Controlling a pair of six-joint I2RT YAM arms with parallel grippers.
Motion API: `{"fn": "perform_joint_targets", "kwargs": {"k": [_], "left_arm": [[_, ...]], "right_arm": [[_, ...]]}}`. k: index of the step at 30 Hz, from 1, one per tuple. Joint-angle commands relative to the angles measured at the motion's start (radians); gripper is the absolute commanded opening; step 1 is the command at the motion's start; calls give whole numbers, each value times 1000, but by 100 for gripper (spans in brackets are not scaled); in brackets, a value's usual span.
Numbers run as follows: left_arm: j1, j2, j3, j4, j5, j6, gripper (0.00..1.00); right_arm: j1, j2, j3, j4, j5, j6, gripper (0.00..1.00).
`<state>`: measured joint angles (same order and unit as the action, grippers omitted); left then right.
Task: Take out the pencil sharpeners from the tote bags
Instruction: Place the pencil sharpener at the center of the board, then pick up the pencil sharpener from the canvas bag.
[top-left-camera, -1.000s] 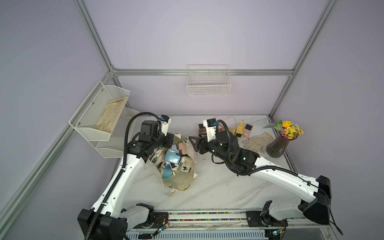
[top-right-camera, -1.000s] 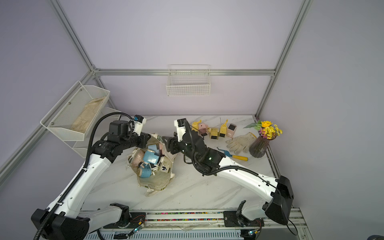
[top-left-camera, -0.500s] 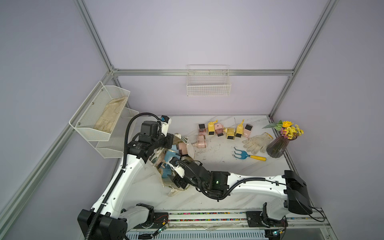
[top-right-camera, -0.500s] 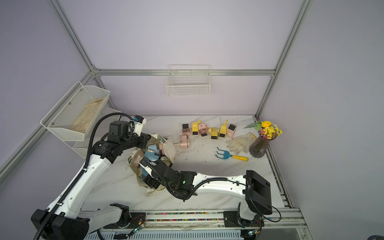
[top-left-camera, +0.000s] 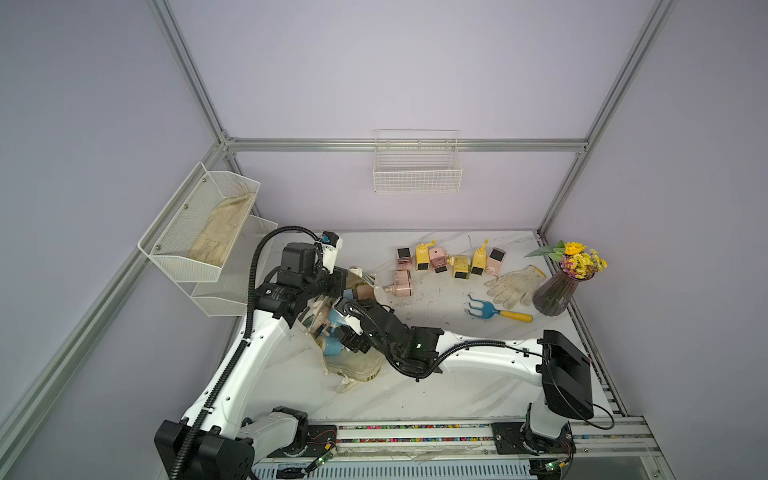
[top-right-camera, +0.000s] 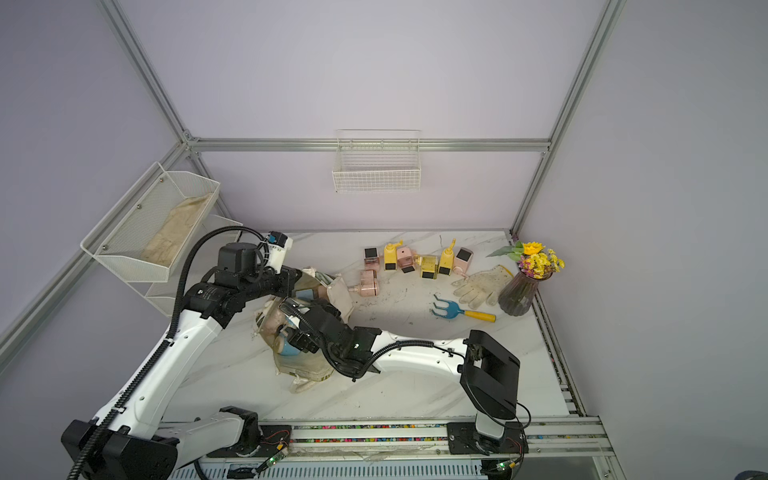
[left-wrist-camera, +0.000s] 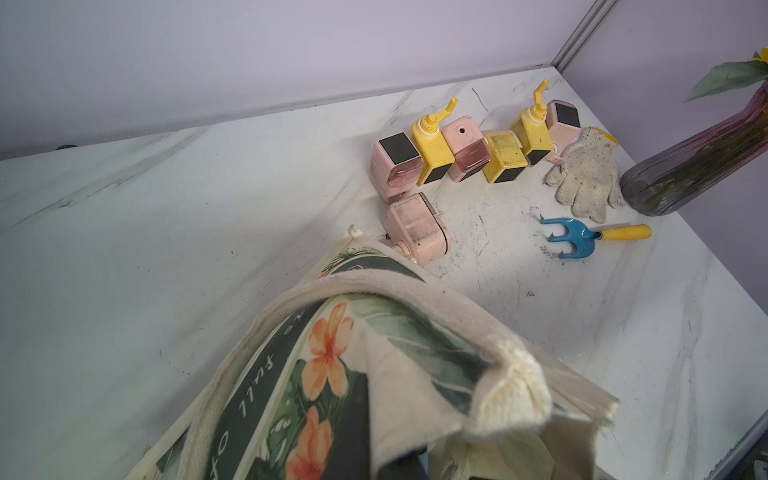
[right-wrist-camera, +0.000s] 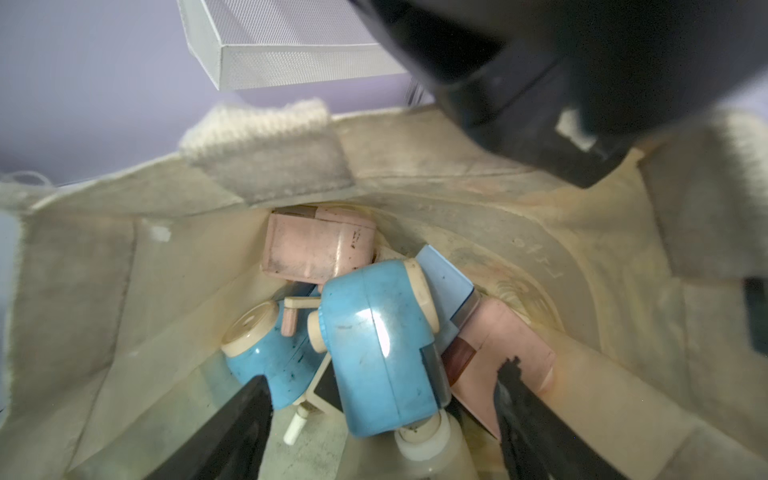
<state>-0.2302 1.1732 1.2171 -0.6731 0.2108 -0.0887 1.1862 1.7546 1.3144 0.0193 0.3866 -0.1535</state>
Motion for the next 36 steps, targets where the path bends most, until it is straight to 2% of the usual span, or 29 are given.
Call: {"fn": "perform_joint_targets", "kwargs": {"k": [1, 8, 22, 25, 29, 36], "left_arm": [[0, -47, -18, 94, 49, 7, 5], [8, -47, -16, 94, 55, 6, 5], [11, -47, -14, 95, 64, 3, 5], [12, -47, -13, 95, 64, 1, 5], [12, -49, -13, 95, 63, 3, 5], [13, -48, -17, 94, 68, 1, 5]], "right_arm": [[-26, 29, 17, 42, -34, -35, 87], [-41, 81, 40, 23, -48, -86, 91], [-71, 161, 52, 4, 132, -97, 92], [-73, 181, 59, 7, 112, -111, 92], [-73, 209, 75, 8, 66, -113, 86], [-71, 178, 70, 21, -118, -95, 66]]}}
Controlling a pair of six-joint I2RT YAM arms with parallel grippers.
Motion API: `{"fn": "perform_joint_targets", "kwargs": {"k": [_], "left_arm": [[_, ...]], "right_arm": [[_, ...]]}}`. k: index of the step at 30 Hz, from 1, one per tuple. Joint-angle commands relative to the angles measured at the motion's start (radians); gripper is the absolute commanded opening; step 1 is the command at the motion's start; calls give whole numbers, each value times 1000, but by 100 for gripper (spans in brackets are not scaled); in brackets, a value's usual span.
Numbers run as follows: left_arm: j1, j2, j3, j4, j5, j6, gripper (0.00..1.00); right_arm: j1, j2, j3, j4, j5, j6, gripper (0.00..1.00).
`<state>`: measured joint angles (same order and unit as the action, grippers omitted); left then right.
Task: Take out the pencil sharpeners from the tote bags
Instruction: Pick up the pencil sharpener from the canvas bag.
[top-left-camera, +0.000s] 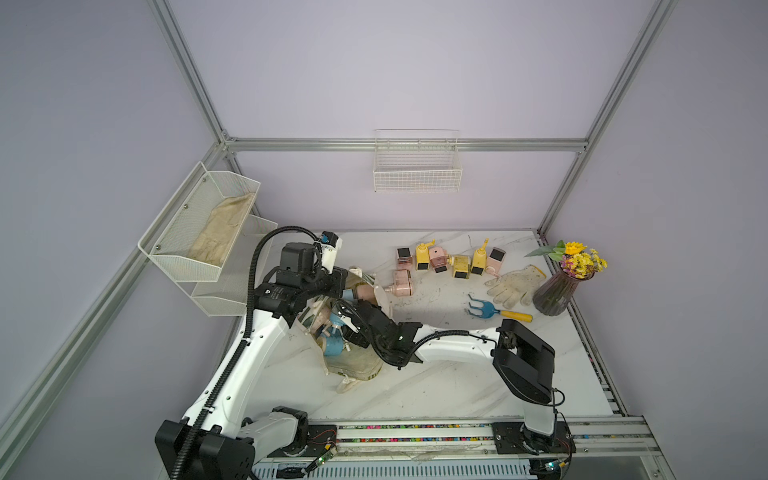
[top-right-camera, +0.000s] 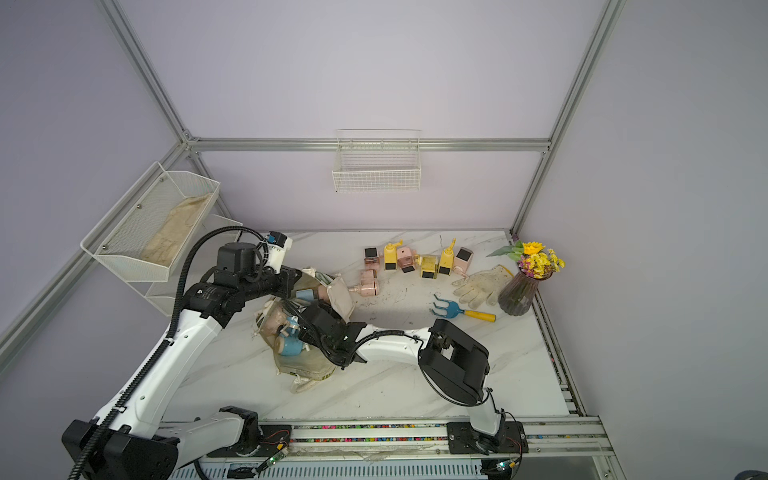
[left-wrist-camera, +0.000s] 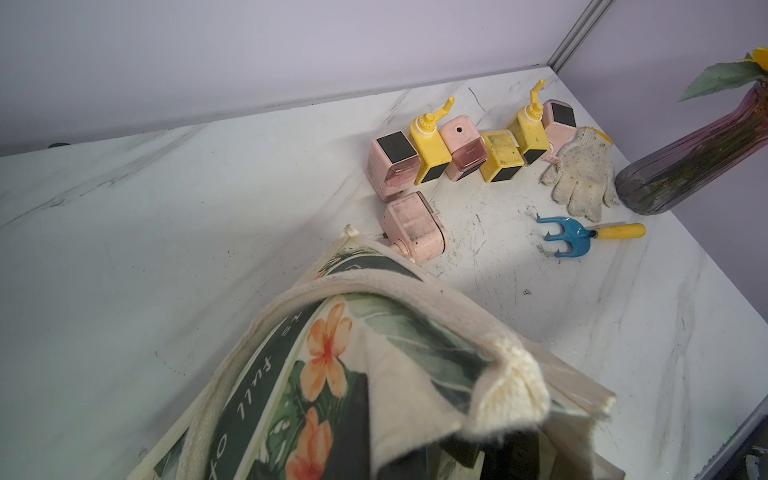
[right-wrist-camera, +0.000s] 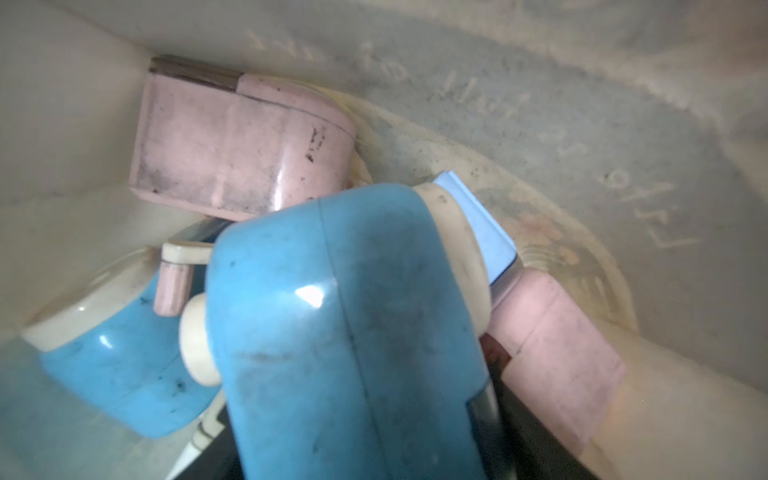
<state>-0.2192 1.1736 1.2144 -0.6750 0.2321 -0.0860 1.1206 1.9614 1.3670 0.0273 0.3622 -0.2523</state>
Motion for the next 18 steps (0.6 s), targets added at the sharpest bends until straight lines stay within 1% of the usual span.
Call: {"fn": "perform_joint_targets", "kwargs": {"k": [1, 2, 5, 9, 13, 18], "left_arm": [[1, -49, -14, 98, 46, -1, 5], [1, -48, -15, 97, 46, -1, 5], [1, -49, -15, 97, 47, -1, 5], [1, -52, -15, 97, 46, -2, 5], [1, -58, -16, 97, 44, -2, 5], [3, -62, -18, 97, 36, -6, 5]], "right_arm": [[-5, -35, 15, 18, -105, 3, 62], [-6, -37, 12, 20, -112, 4, 58], [-5, -39, 12, 18, -121, 10, 42], [-5, -47, 12, 21, -117, 24, 37], [2, -88, 6, 34, -114, 47, 31], [13, -178, -40, 23, -141, 87, 30]]}}
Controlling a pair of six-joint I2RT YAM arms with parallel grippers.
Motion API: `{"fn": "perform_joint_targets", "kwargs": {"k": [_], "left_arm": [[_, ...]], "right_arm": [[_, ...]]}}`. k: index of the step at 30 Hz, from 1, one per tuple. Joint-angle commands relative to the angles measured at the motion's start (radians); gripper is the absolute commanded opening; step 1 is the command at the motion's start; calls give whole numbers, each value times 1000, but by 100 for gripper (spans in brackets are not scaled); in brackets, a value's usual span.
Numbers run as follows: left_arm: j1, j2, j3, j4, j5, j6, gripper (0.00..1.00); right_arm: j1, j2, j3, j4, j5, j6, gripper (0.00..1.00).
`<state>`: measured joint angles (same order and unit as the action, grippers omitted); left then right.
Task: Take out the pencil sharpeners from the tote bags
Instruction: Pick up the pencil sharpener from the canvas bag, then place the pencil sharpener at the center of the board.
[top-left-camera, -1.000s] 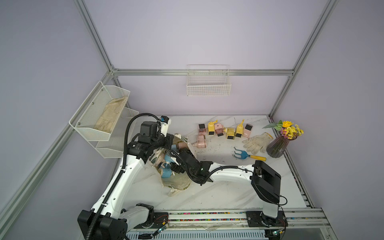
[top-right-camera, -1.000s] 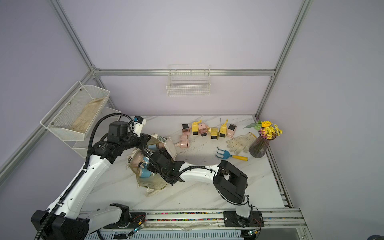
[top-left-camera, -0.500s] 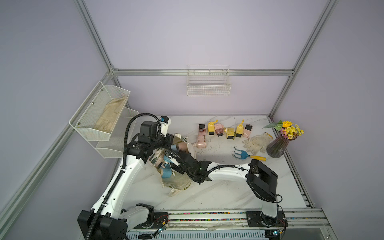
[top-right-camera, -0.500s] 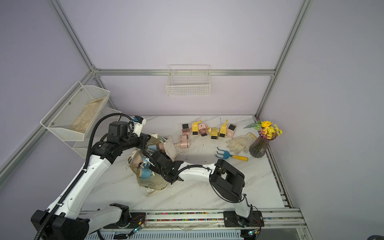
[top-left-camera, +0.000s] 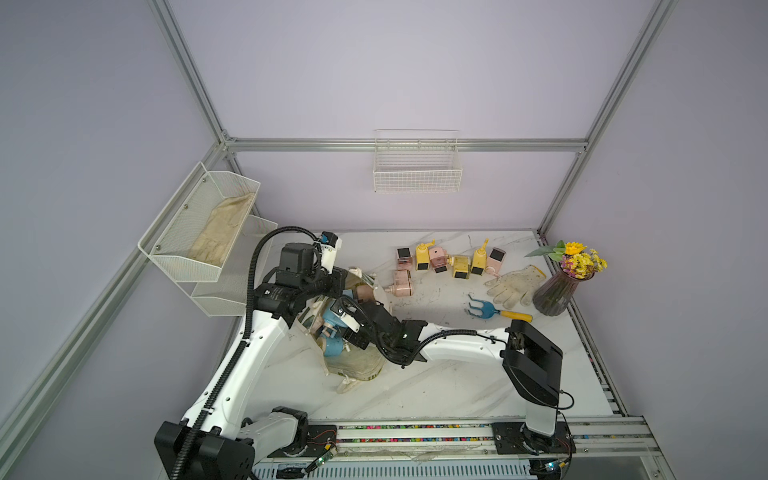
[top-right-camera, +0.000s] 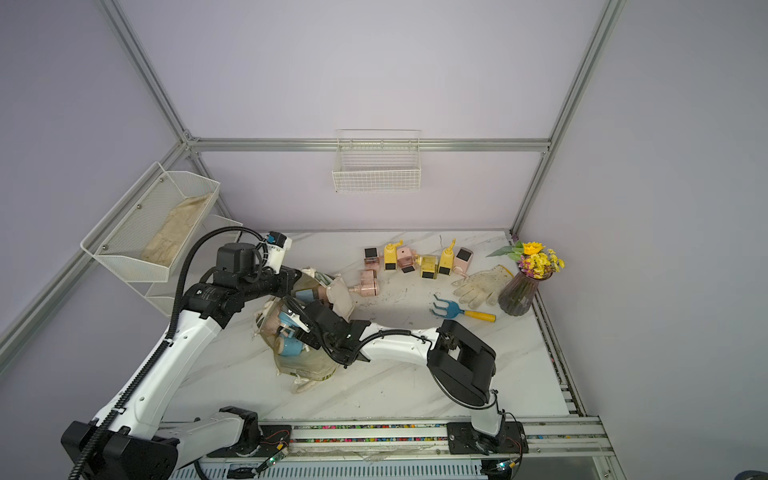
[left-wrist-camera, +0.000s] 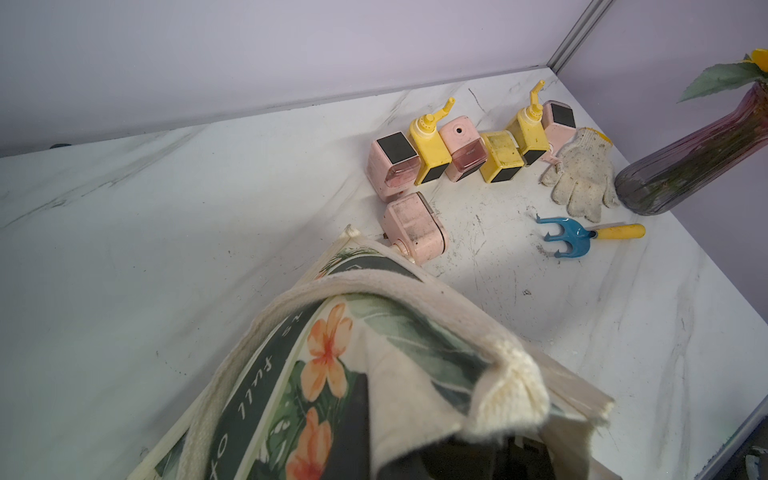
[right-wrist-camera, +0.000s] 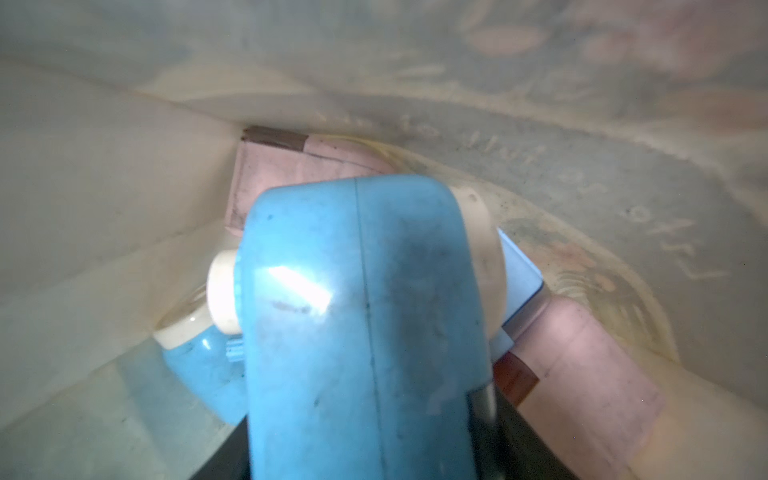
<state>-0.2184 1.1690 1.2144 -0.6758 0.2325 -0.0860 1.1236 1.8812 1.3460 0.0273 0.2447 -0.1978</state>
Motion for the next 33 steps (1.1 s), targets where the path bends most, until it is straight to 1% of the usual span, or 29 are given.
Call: {"fn": "perform_joint_targets", "kwargs": {"k": [1, 6, 12, 16, 18, 23, 24, 33], "left_arm": [[3, -56, -18, 97, 36, -7, 5], [11, -40, -13, 96, 51, -19, 5], [17, -46, -15, 96, 44, -18, 5], [19, -45, -15, 97, 45, -19, 5], [21, -46, -16, 97, 41, -19, 5], [21, -43, -15, 97, 41, -20, 5], [21, -42, -15, 97, 42, -20, 5], [21, -46, -17, 97, 35, -18, 5]], "right_arm": [[11, -118, -30, 16, -24, 39, 30], [25, -237, -89, -19, -38, 89, 29], [28, -394, -157, 11, -119, 138, 29], [29, -450, -150, 20, -167, 167, 27], [28, -474, -142, 24, -218, 199, 27], [25, -505, -134, 15, -231, 217, 27], [19, -537, -136, 14, -233, 223, 27], [-74, -657, -206, 20, -301, 291, 26]]}}
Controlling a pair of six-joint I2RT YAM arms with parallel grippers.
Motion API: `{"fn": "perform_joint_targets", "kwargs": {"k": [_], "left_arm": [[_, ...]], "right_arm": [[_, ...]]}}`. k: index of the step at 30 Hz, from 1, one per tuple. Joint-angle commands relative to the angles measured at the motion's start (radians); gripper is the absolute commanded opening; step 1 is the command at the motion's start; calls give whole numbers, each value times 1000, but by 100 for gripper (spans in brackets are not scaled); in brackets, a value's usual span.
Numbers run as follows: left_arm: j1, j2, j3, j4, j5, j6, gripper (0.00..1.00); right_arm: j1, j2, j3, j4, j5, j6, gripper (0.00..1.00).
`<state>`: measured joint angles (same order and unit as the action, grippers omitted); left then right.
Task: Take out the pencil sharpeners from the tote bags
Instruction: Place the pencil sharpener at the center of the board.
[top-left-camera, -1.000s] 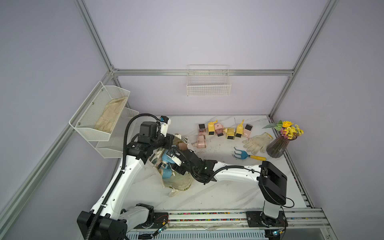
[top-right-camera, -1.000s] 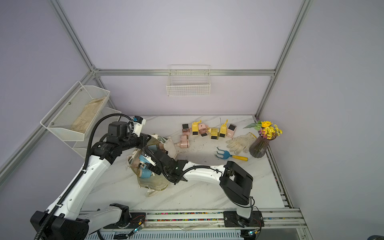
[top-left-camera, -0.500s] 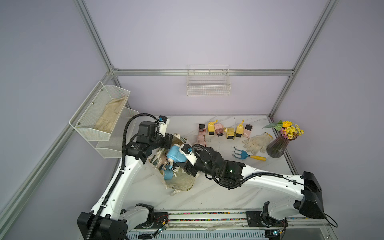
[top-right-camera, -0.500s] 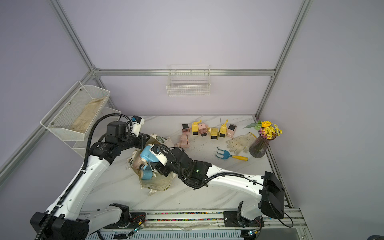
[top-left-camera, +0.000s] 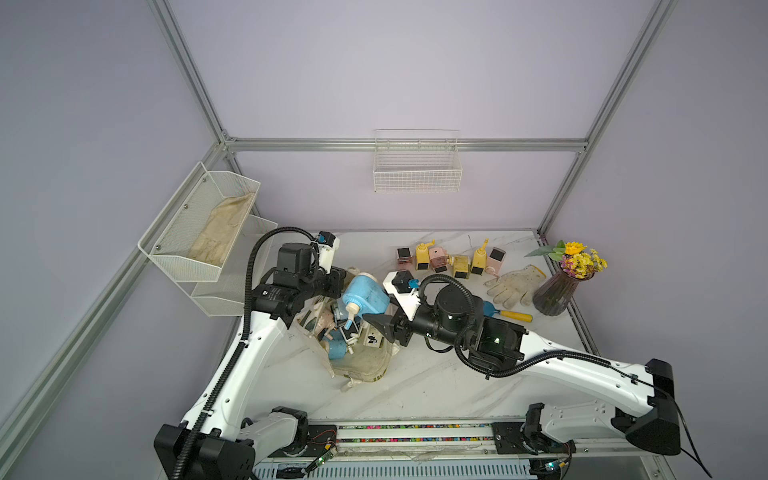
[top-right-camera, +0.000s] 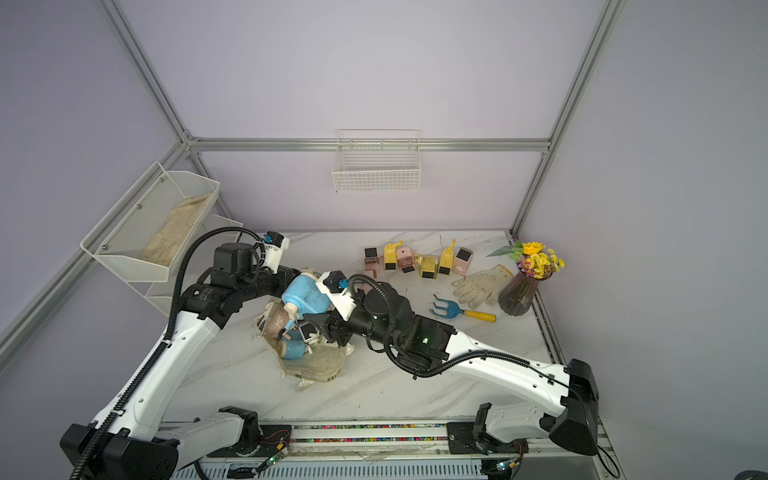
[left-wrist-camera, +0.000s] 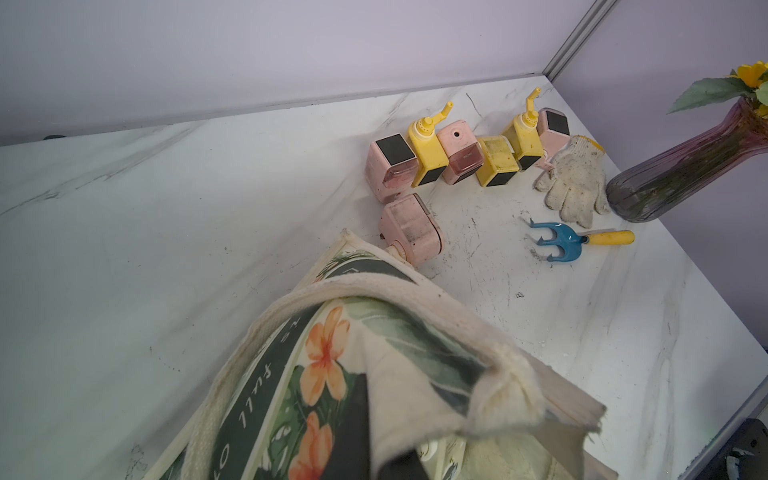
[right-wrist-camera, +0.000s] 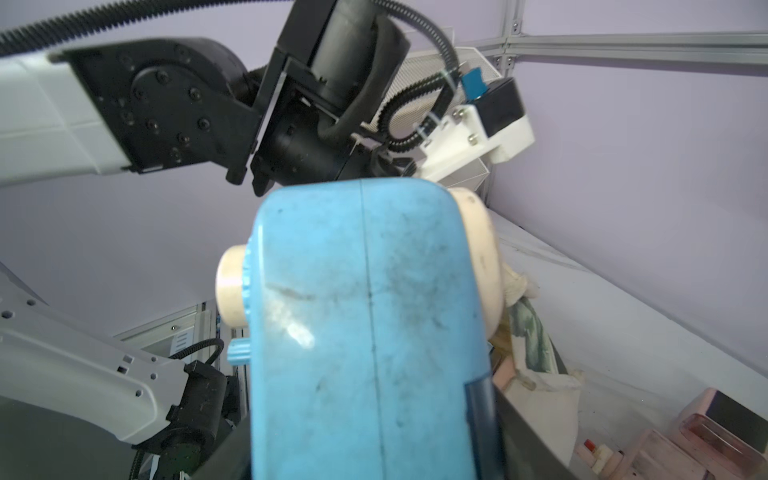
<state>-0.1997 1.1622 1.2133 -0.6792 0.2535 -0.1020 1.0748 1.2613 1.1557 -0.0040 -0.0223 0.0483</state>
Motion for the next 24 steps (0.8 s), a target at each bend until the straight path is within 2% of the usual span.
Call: {"fn": "perform_joint_targets", "kwargs": {"k": [1, 9, 13, 20, 24], "left_arm": [[2, -41, -16, 100, 13, -2, 5], [1, -43, -16, 100, 16, -4, 5], [2, -45, -17, 100, 15, -3, 5], [2, -52, -18, 100, 10, -4, 5], [2, -52, -17, 101, 15, -3, 5]], "right_arm": [[-39, -44, -19, 47, -39, 58, 26], [-157, -101, -77, 21, -10, 165, 26], [-273, -93, -116, 0, 6, 266, 27], [-516, 40, -190, 3, -112, 377, 27], [-572, 206, -184, 27, -150, 393, 26]]}}
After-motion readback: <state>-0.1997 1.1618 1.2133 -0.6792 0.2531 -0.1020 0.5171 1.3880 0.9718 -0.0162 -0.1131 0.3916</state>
